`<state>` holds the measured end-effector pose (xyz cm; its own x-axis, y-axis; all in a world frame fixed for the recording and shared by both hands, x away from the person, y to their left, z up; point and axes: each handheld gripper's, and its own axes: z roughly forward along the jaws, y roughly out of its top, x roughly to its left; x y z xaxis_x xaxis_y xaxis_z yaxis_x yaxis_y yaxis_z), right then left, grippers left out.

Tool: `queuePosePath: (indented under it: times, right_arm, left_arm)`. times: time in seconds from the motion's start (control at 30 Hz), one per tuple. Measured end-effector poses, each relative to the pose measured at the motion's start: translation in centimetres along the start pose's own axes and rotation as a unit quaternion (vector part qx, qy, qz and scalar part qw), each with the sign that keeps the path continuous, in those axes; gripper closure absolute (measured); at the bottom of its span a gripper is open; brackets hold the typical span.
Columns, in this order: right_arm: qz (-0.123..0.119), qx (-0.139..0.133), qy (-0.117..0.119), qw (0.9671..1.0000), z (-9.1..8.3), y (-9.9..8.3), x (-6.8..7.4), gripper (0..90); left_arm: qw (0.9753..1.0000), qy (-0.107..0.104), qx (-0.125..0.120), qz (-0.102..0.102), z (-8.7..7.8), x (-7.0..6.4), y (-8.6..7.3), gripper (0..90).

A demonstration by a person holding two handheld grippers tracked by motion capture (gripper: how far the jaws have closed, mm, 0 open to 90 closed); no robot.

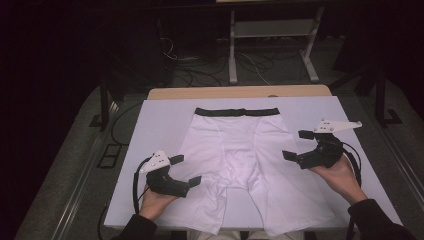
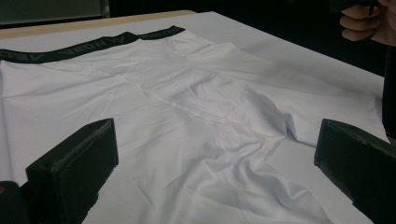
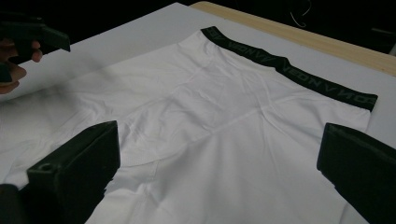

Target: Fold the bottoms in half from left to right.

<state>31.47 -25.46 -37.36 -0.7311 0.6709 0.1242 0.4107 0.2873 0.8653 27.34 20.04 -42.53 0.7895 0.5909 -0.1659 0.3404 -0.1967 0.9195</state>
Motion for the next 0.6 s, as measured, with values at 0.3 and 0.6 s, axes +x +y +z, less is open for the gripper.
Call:
queuePosePath:
  times: [0.3, 0.6]
  right_arm:
    - [-0.009, 0.005, 0.005, 0.9999, 1.3, 1.5, 0.1, 0.0]
    - [-0.013, 0.015, 0.007, 0.9998, 2.8, 2.2, 0.0, 0.0]
  left_arm:
    - [1.0000, 0.000, 0.000, 0.000, 0.0, 0.0, 0.0, 0.0]
    - [1.0000, -0.001, 0.000, 0.000, 0.0, 0.0, 0.0, 0.0]
